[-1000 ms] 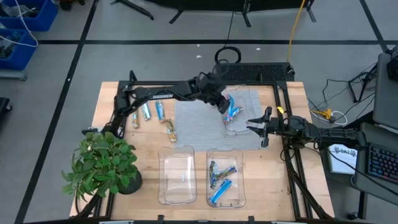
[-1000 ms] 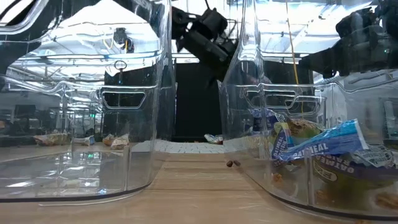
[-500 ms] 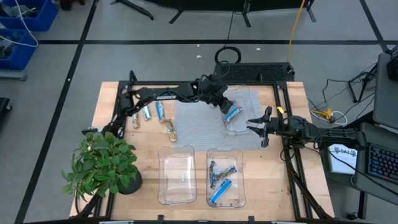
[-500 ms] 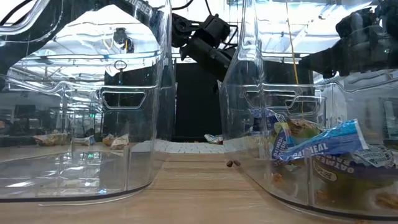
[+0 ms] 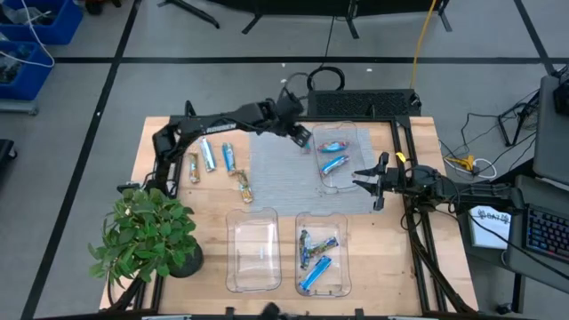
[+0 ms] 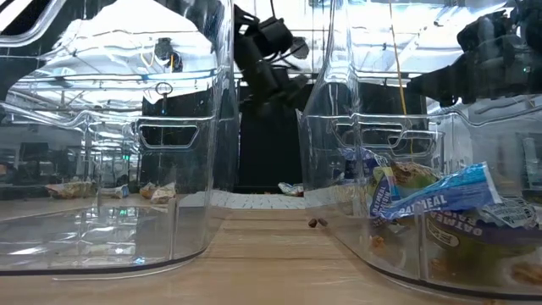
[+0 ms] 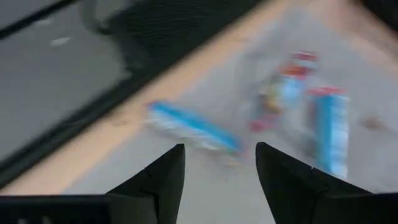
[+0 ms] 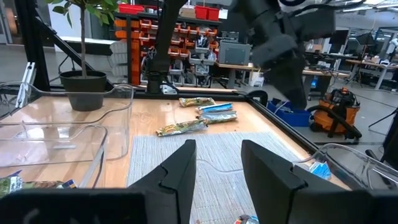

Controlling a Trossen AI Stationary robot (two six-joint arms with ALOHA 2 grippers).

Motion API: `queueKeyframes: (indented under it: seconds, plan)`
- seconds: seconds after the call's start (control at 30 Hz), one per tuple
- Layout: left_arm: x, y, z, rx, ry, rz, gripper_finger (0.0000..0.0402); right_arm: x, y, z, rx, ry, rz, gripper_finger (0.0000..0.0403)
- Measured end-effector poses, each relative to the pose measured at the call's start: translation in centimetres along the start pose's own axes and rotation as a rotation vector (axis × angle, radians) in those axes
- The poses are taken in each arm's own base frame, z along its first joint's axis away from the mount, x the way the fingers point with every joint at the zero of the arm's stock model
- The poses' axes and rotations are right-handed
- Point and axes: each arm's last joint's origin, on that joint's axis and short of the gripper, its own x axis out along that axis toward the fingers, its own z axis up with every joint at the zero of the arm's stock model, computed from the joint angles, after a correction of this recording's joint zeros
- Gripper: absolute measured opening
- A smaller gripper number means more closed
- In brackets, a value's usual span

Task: Pick and place Granola Bars by type
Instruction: Put the red granola bar into the top transparent bin

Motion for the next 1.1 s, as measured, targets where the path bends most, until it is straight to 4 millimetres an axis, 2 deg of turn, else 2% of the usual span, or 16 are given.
queueKeyframes:
  seconds: [0.1,0.2,0.53,0.87,1.1]
  plan:
    - [0.4,1.5,0.5,-0.069,0.023,-0.006,0.02,0.0,0.0,0.0,0.0,0.001,0.0,0.0121]
    - [1.9,2.4,0.7,-0.137,0.057,-0.079,0.02,0.0,0.0,0.0,0.0,0.001,0.0,0.0122]
    - [6.1,4.9,-0.2,-0.272,0.161,-0.101,0.02,0.0,0.0,0.0,0.0,0.002,0.0,0.0119]
    - [7.7,5.0,-0.3,-0.319,0.135,-0.11,0.02,0.0,0.0,0.0,0.0,0.001,0.0,0.0119]
    - [7.6,3.7,-0.5,-0.265,0.135,-0.159,0.02,0.0,0.0,0.0,0.0,0.001,0.0,0.0121]
